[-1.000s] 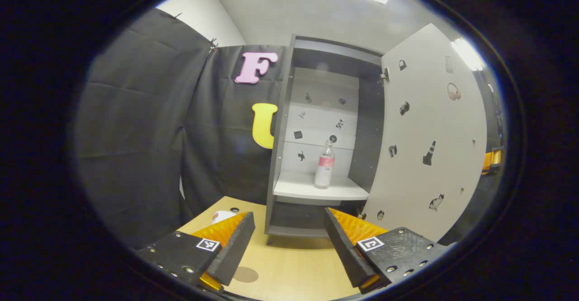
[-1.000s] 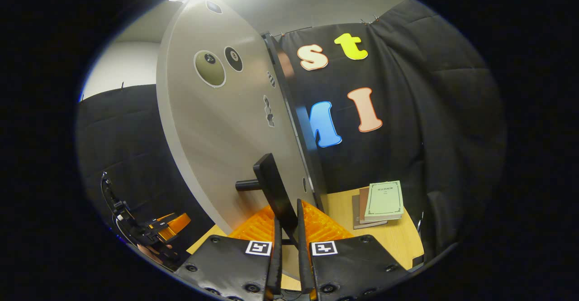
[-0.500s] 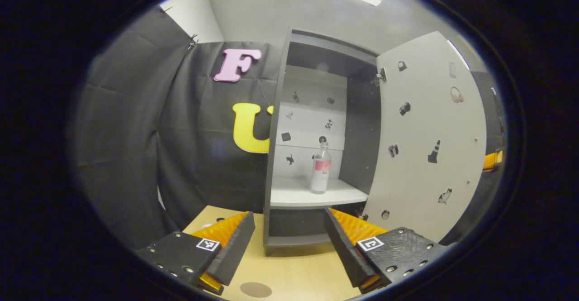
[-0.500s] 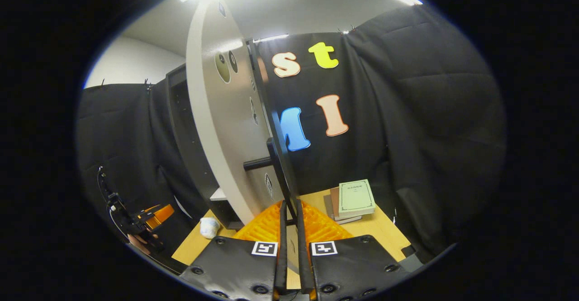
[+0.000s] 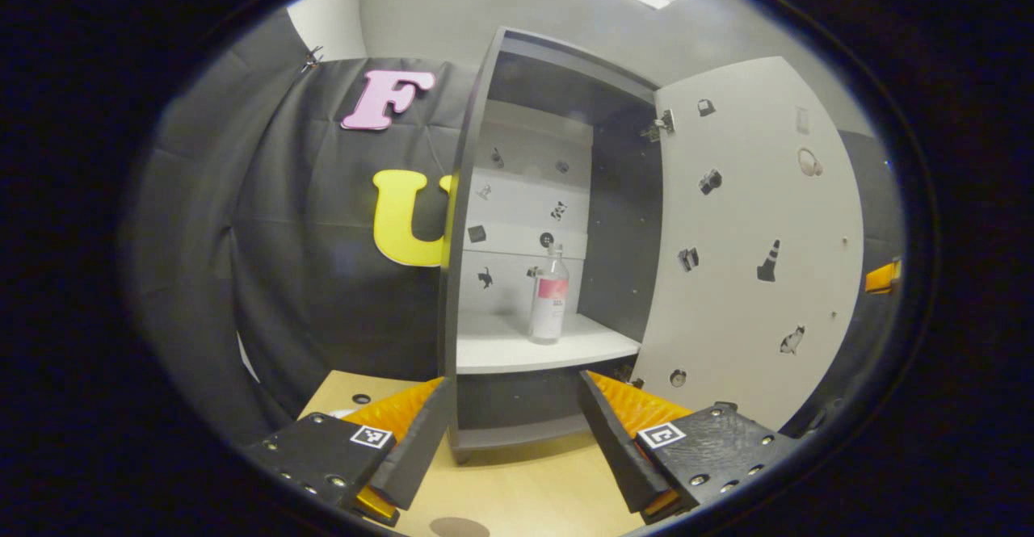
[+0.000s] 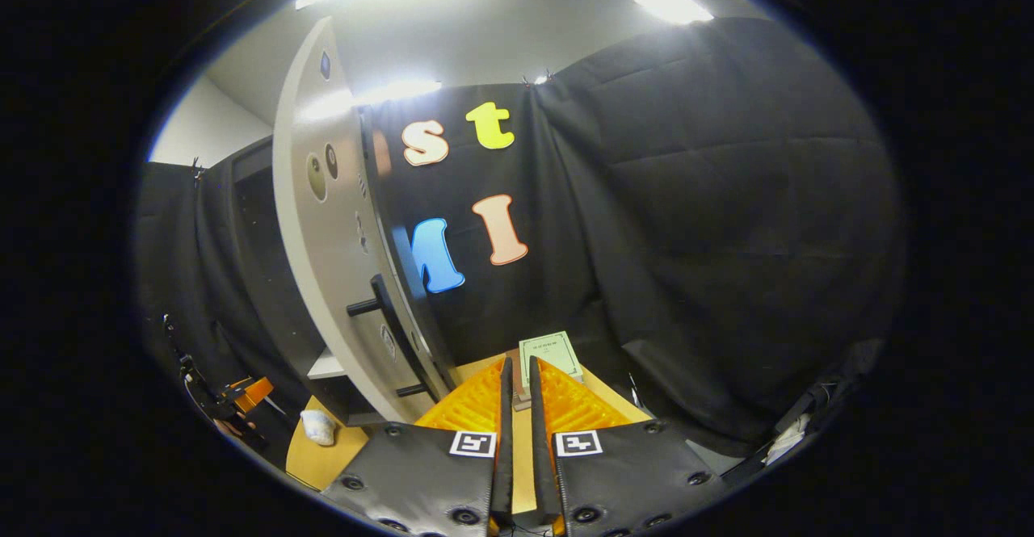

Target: Open the cabinet door with the right hand, grasp the bottle in the cabinet with the left hand and place it on the coaster, then close the cabinet door with the right hand.

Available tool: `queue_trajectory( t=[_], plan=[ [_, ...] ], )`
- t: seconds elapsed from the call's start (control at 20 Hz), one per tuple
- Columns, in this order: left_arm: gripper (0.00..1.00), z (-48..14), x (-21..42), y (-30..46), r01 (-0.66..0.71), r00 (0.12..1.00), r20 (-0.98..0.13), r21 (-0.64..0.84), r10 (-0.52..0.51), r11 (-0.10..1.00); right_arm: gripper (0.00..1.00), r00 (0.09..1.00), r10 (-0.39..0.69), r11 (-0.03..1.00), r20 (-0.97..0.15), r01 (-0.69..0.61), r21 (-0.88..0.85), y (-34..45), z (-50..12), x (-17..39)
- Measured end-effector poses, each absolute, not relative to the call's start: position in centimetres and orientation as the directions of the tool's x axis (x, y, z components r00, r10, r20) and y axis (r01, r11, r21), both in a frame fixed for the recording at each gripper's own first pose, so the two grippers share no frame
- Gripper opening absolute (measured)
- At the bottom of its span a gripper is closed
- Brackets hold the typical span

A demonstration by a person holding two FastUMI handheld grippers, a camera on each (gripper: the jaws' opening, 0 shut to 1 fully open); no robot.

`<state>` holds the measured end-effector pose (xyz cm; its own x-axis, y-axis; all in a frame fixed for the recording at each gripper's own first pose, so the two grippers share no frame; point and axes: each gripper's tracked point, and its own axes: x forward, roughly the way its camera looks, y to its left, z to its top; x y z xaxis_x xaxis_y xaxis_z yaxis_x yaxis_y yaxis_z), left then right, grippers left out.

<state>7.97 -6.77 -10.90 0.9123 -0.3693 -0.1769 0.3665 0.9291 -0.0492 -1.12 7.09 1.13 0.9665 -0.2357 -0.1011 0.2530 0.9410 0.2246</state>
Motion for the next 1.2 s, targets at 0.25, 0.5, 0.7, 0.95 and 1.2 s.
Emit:
queue_trajectory(
  t=[0.25, 0.5, 0.7, 0.95, 1.2],
  plan=[
    [0.94, -9.6, 11.1, -9.2, 0.372, 0.914, -0.164, -0.033, -0.372, 0.928, 0.05, 0.975, -0.211, 0.962, -0.074, 0.220, 0.163, 5.2, 2.3, 3.9],
    [0.94, -7.9, 15.3, -11.7, 0.329, 0.933, -0.147, -0.012, -0.327, 0.944, 0.02, 0.986, -0.132, 0.975, -0.098, 0.147, 0.169, 4.7, 1.4, 9.7],
    [0.94, -7.8, 19.1, -13.7, 0.308, 0.939, -0.153, -0.021, -0.308, 0.951, 0.04, 0.993, -0.100, 0.974, -0.061, 0.110, 0.199, 3.1, 2.1, 13.2],
    [0.92, -7.0, 23.9, -16.7, 0.308, 0.944, -0.137, 0.036, -0.301, 0.951, 0.51, 0.995, -0.087, 0.973, -0.059, 0.097, 0.211, 0.4, 2.0, 16.5],
    [0.94, -7.4, 28.7, -20.5, 0.330, 0.937, -0.150, 0.074, -0.317, 0.941, 0.76, 0.991, -0.107, 0.978, -0.080, 0.119, 0.173, -1.2, 0.9, 18.4]
  ],
)
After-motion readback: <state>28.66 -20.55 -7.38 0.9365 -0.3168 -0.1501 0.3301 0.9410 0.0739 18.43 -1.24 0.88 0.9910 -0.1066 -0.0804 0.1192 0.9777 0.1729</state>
